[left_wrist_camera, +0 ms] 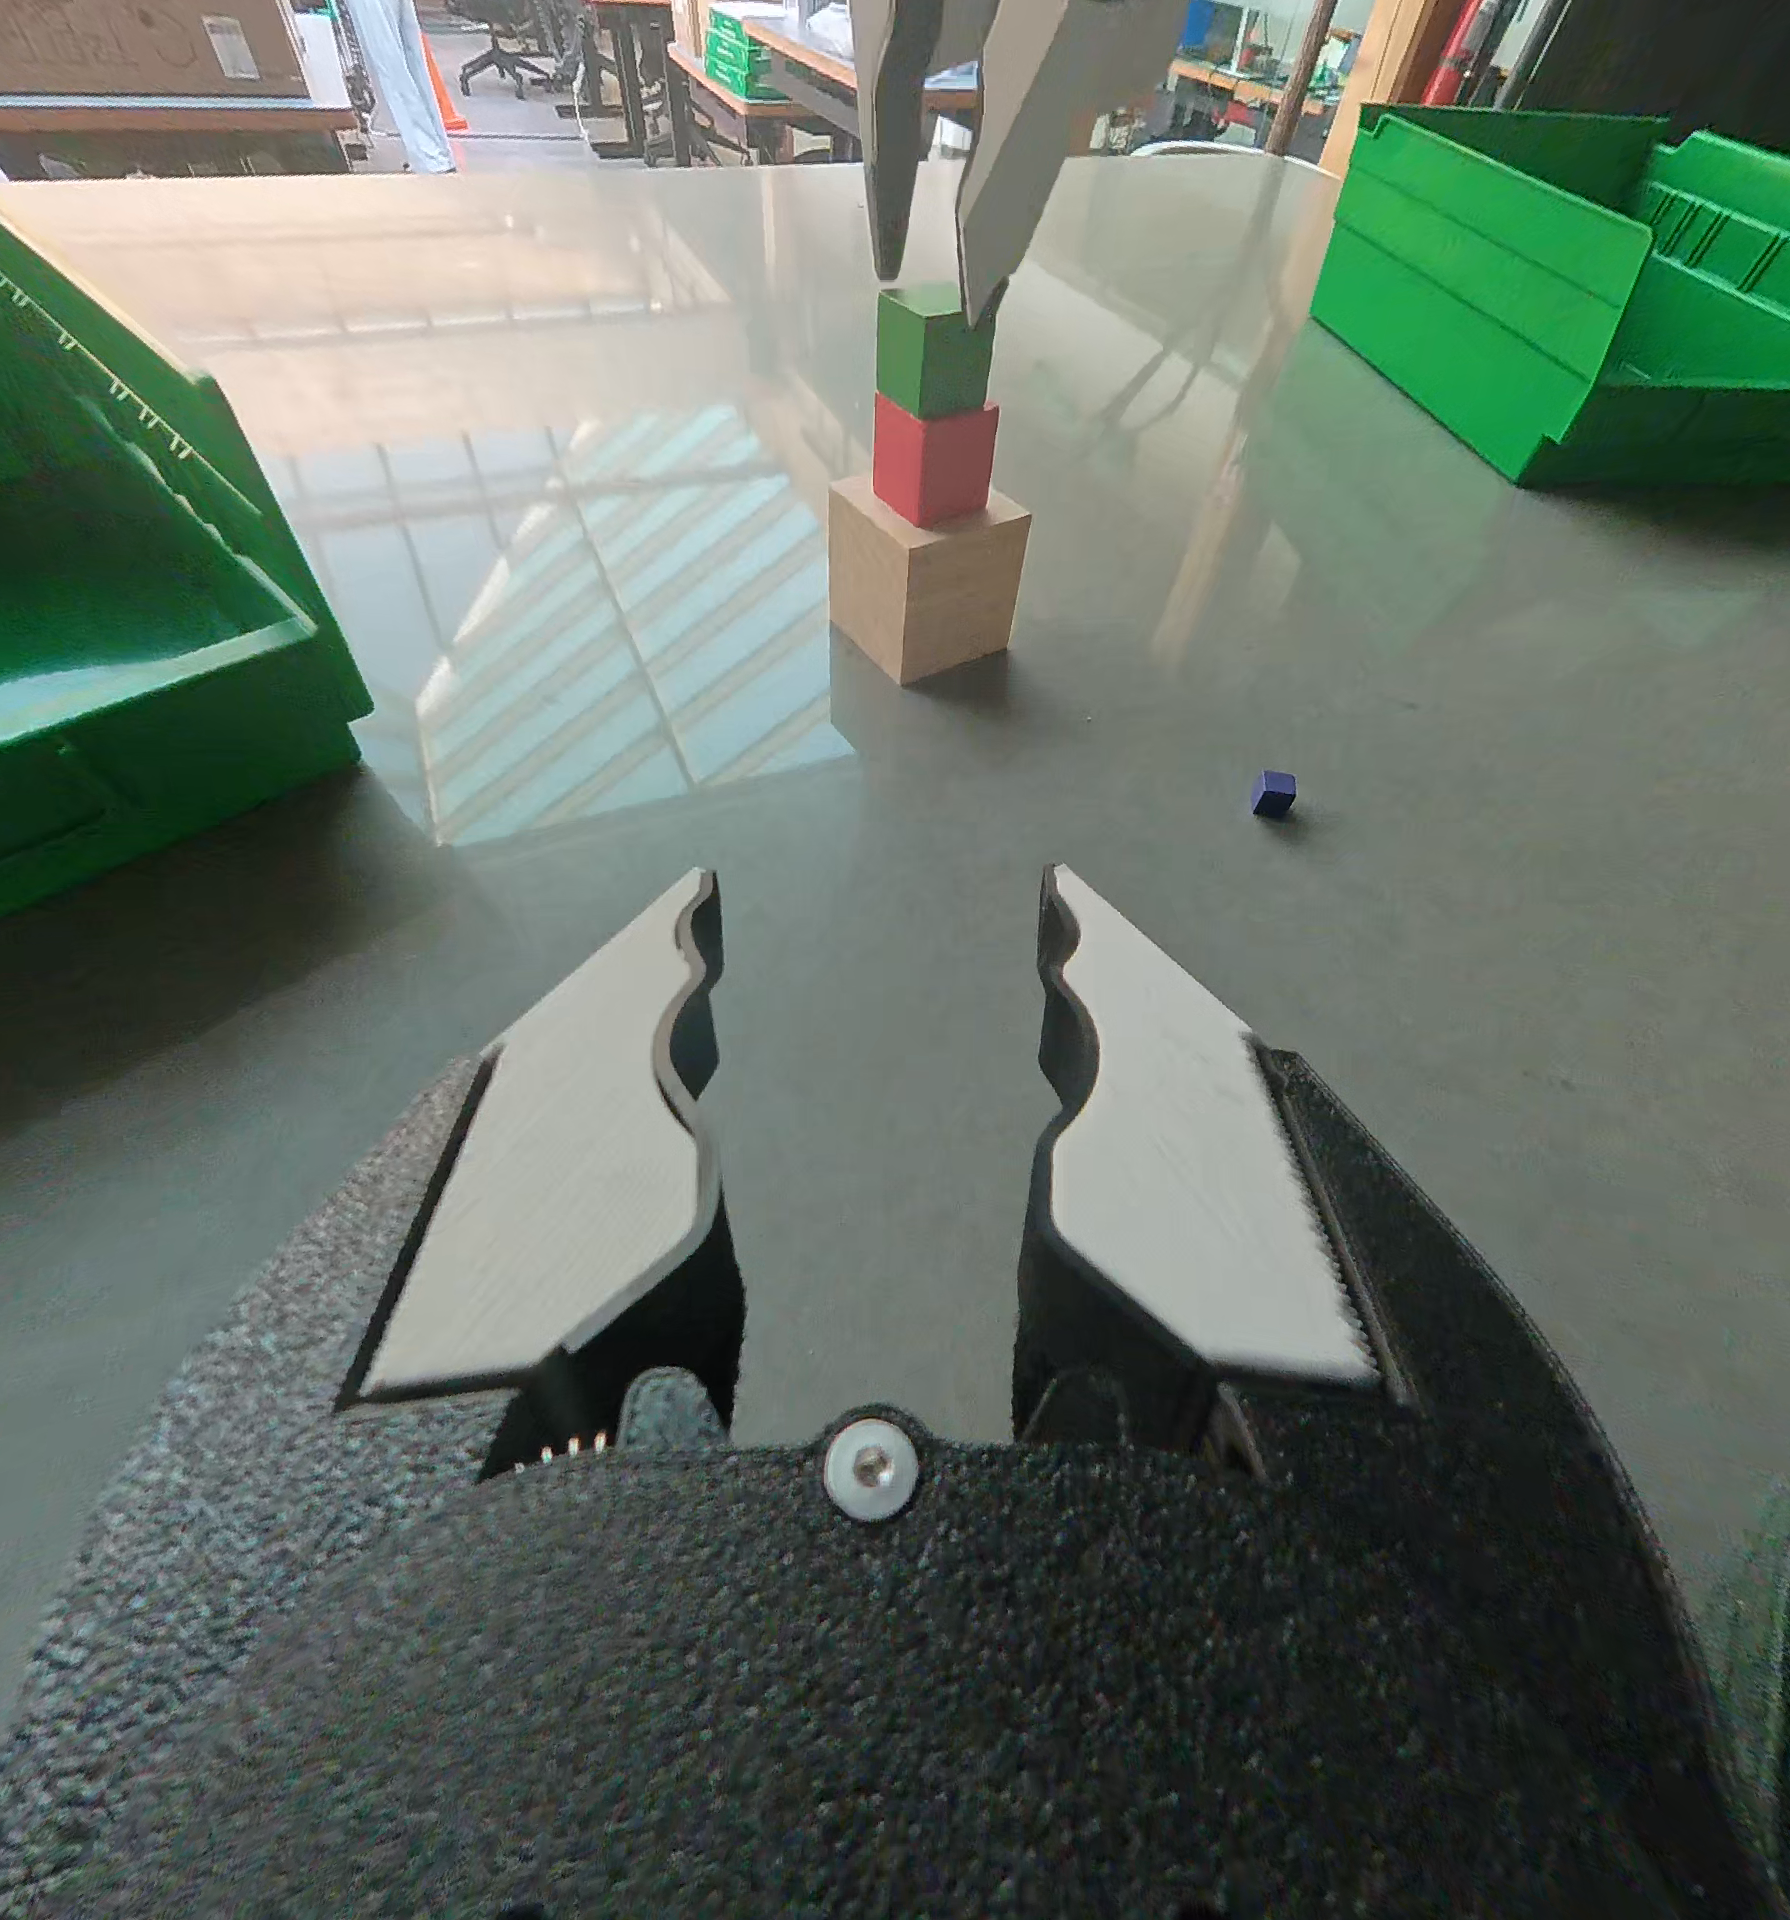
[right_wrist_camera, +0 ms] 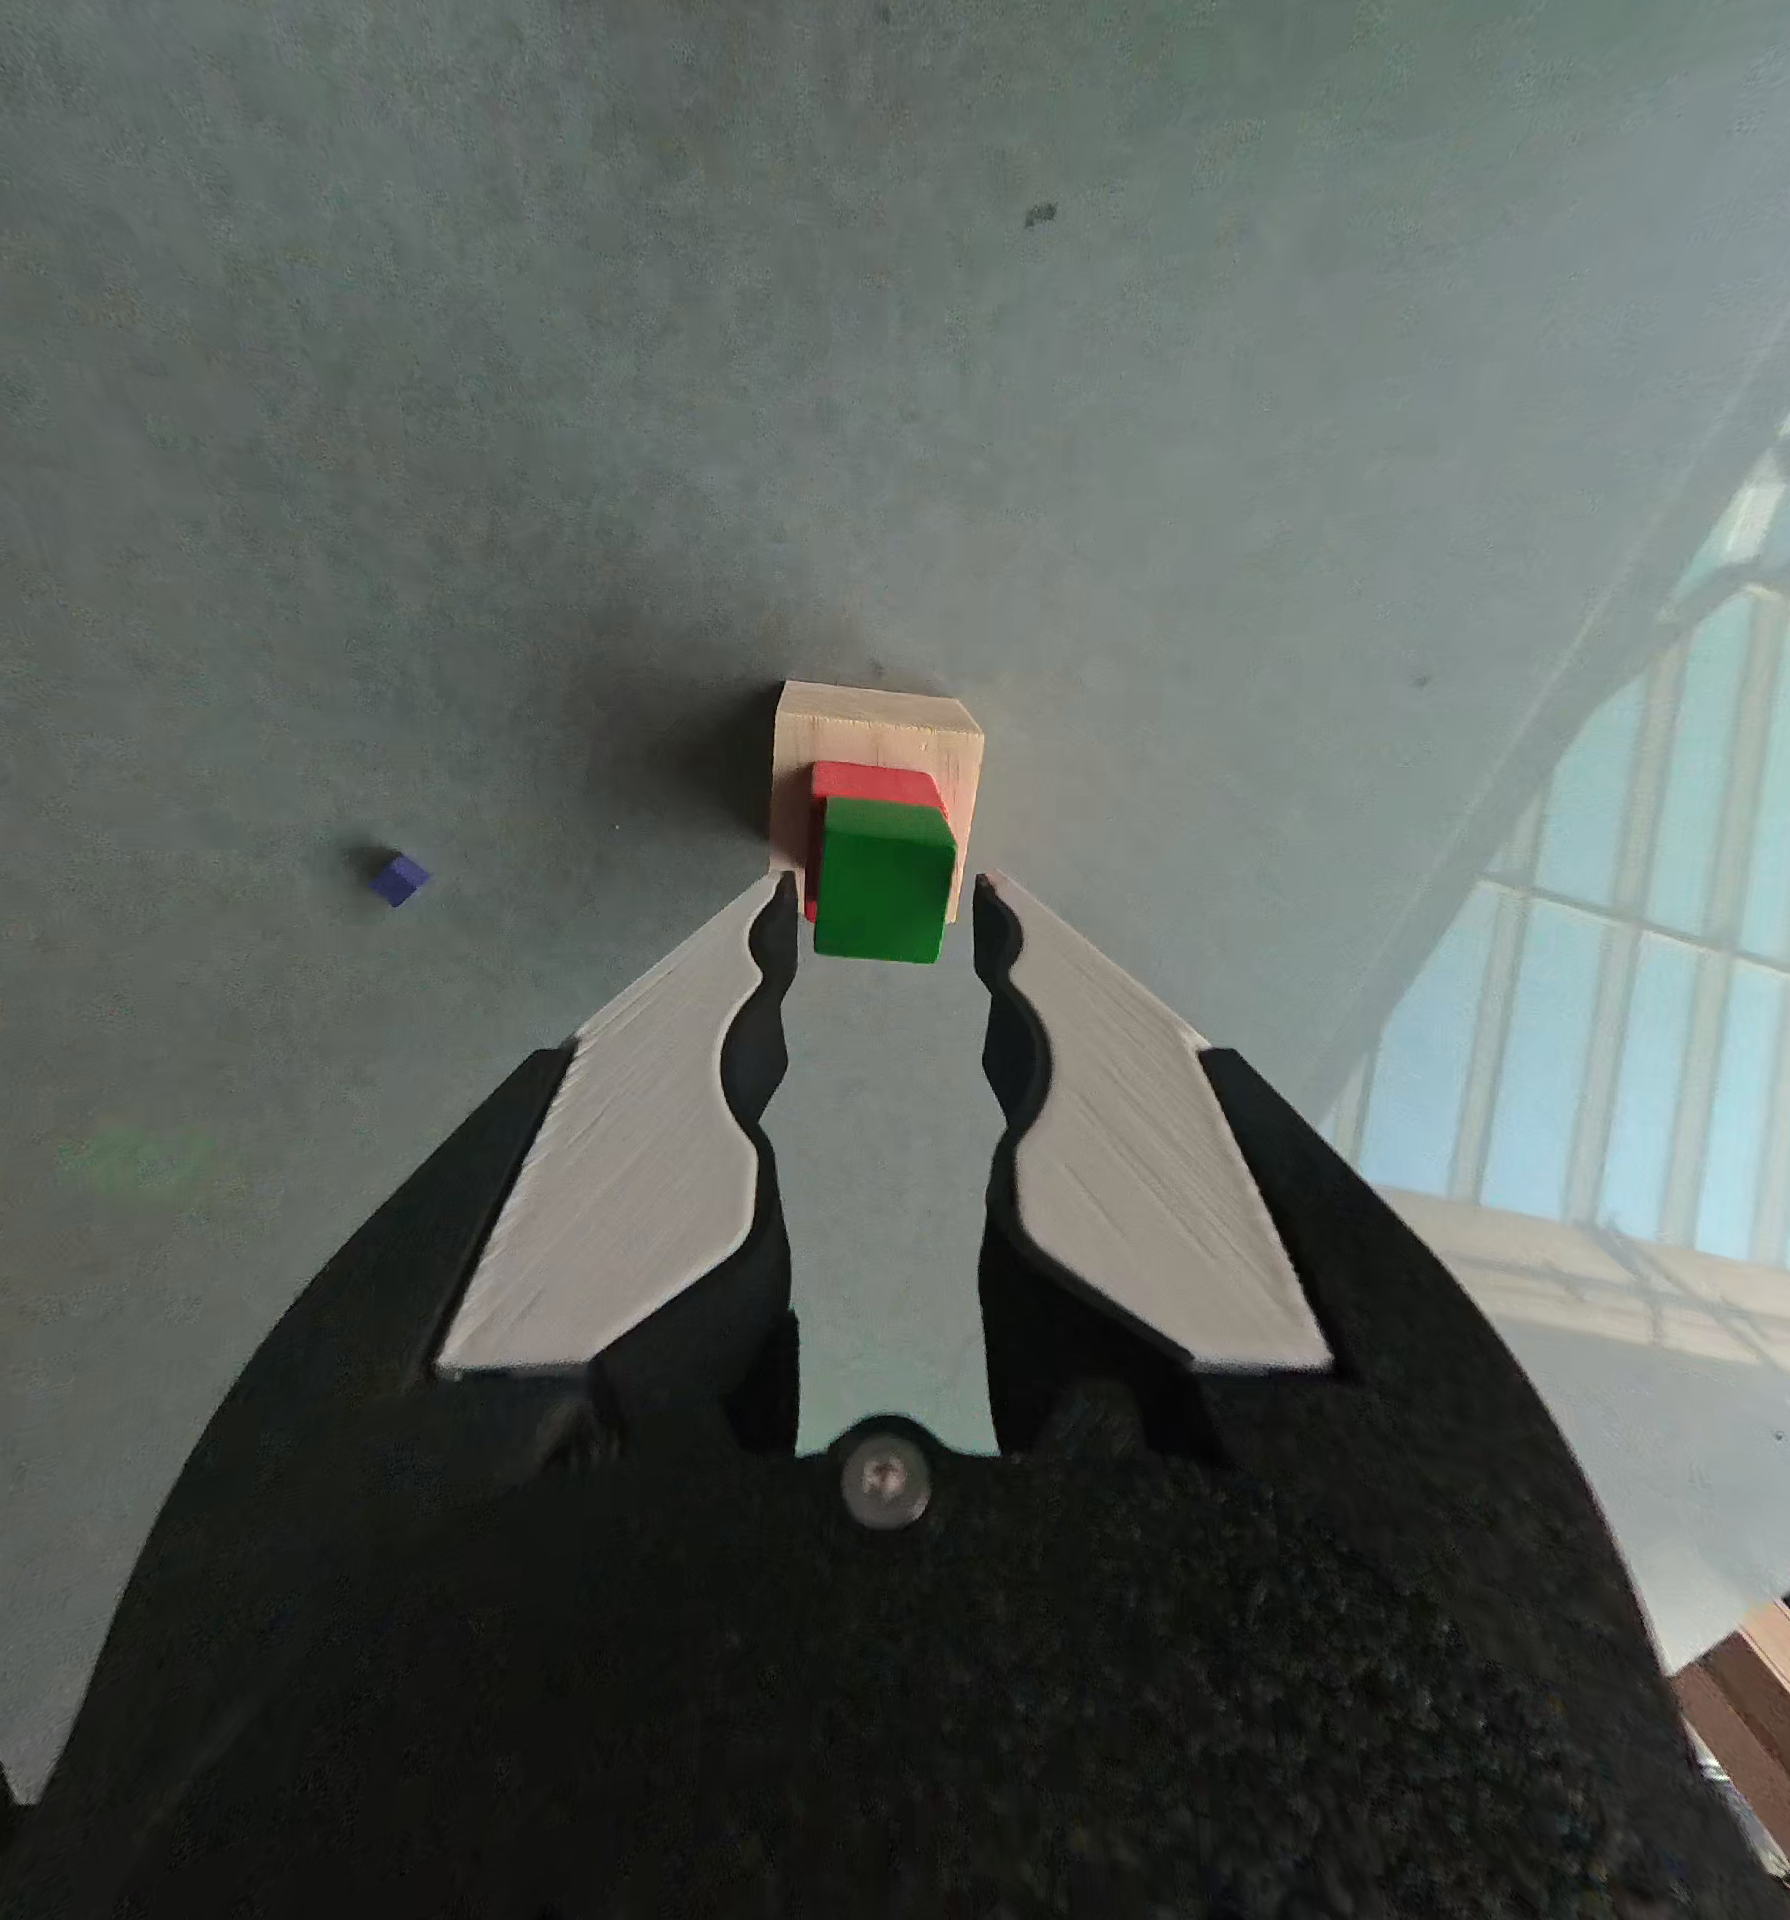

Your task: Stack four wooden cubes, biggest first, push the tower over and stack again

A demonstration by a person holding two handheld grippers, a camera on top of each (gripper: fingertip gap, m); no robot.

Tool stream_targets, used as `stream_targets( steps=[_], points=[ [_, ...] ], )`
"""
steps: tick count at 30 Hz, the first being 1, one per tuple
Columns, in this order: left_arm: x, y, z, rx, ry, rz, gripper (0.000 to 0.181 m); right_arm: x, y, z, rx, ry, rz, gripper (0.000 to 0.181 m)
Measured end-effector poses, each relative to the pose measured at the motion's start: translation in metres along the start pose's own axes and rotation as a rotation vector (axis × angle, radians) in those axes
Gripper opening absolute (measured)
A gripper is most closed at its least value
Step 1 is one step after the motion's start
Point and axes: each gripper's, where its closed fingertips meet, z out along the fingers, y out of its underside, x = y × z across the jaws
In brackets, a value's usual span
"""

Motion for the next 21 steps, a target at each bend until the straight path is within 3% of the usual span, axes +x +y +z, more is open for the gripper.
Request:
stream_targets(
  steps=[4,21],
  points=[
    [-0.0007,0.0007,-0.0012,-0.001,-0.003,-0.003,0.061,0.0010,0.0025,0.0033,-0.015,-0.002,-0.001,0.026],
    [-0.0011,0.0009,-0.0001,-0.005,-0.003,-0.003,0.061,0.0002,0.0050,0.0029,-0.024,-0.005,-0.005,0.025]
  ],
)
